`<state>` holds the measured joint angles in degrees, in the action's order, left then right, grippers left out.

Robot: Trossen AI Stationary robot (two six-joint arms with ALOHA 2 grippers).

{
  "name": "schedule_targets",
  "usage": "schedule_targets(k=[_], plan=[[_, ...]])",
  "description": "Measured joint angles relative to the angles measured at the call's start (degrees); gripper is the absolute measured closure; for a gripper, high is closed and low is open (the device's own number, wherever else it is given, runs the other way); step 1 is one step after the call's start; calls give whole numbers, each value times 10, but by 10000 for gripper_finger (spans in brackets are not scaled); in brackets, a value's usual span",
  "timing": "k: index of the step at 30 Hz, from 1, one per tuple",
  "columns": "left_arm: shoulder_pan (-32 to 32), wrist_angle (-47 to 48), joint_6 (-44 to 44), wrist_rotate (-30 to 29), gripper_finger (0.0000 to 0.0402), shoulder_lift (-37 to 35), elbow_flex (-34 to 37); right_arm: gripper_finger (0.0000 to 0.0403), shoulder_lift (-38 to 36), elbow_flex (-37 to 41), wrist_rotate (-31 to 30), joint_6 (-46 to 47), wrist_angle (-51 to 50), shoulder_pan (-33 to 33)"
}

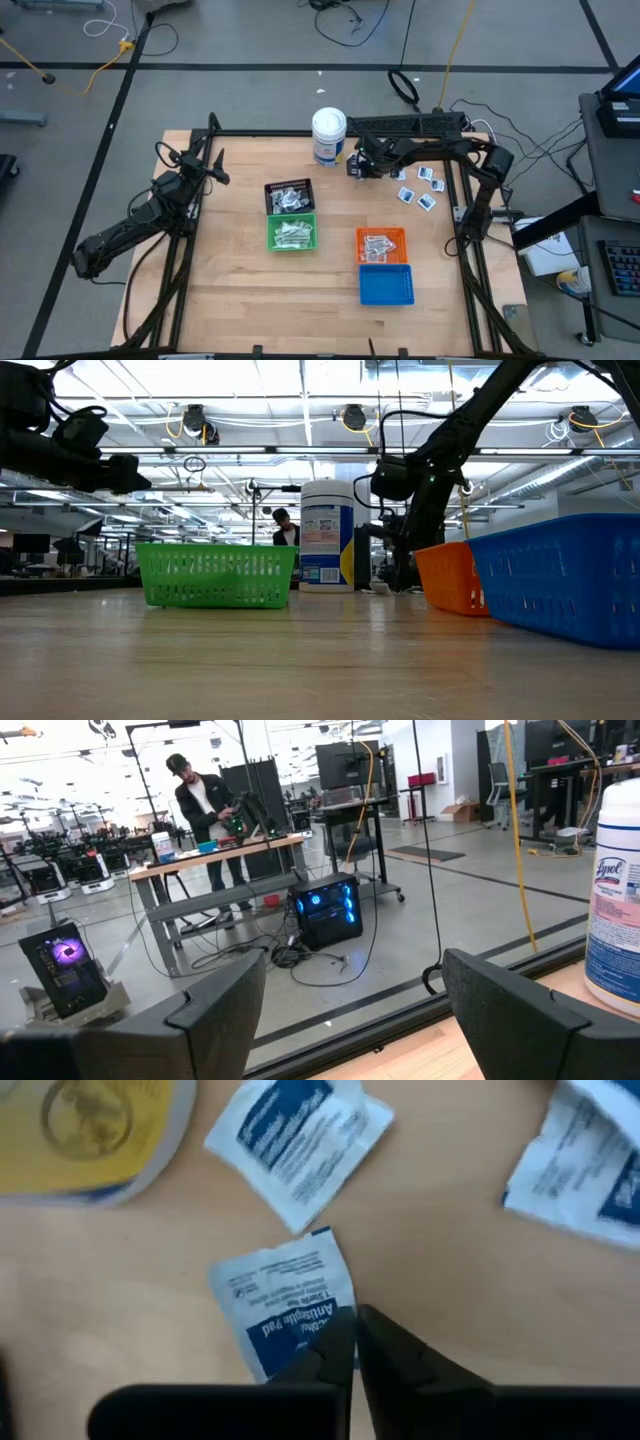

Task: Pick & Place First Aid Supplies
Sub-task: Put the blue pad into the blue bin

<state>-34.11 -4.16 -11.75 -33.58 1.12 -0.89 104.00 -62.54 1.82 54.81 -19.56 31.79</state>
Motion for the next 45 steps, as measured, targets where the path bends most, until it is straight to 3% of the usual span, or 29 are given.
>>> schedule_targets(k=[9,22,26,33,45], plan=[[0,0,0,0,96,0,0,402,-82,0,-26,-36,-47,0],[0,-1,0,0,96,0,0,402,-190,0,-124,-44,-163,-11],[0,-1,0,0,96,0,0,403,-204,0,-122,-33,-168,-20],[0,-1,0,0,96,0,0,403,-209,0,-77,-53,-182,-110],[0,-1,0,0,96,0,0,403,-213,0,-46,-65,-185,-341]])
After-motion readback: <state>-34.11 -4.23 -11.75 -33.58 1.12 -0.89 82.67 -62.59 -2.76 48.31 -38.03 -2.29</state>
